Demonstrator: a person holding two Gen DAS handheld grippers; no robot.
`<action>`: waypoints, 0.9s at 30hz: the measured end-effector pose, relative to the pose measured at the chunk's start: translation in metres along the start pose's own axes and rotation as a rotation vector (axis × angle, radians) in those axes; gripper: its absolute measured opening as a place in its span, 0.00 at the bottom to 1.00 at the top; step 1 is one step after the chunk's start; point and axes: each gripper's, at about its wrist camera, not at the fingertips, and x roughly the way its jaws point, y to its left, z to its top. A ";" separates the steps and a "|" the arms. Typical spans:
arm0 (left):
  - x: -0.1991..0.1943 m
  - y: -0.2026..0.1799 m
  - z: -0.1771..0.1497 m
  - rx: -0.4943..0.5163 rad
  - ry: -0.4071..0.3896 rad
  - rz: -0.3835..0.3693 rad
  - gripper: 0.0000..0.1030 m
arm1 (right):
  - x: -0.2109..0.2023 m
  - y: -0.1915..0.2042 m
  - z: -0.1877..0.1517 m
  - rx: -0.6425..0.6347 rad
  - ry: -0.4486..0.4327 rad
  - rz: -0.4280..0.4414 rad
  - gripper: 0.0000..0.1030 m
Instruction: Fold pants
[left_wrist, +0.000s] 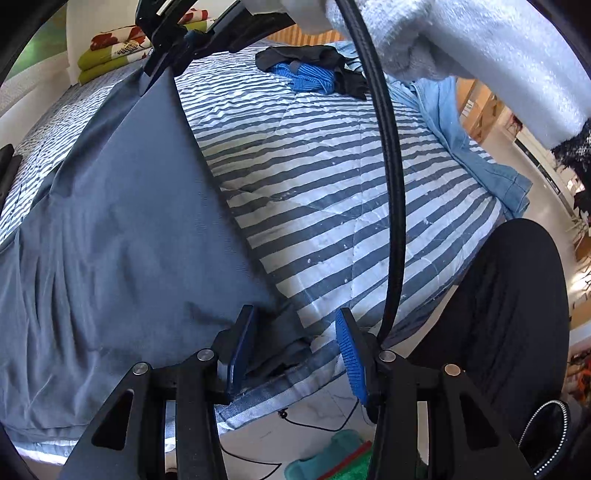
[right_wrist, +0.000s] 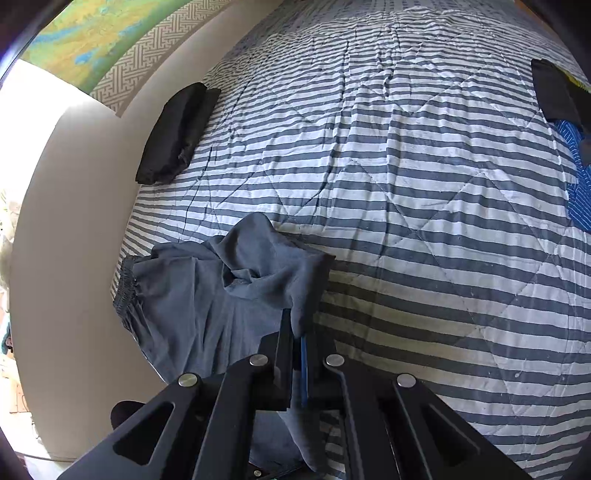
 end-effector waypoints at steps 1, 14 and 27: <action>0.001 0.001 0.000 -0.008 0.002 -0.006 0.46 | 0.000 -0.001 0.000 -0.001 -0.001 0.001 0.02; 0.006 0.009 -0.005 -0.025 0.008 -0.015 0.19 | 0.006 0.003 0.005 0.014 -0.008 0.003 0.03; -0.111 0.058 -0.025 -0.230 -0.212 -0.148 0.04 | -0.004 0.013 0.008 0.068 -0.058 0.008 0.03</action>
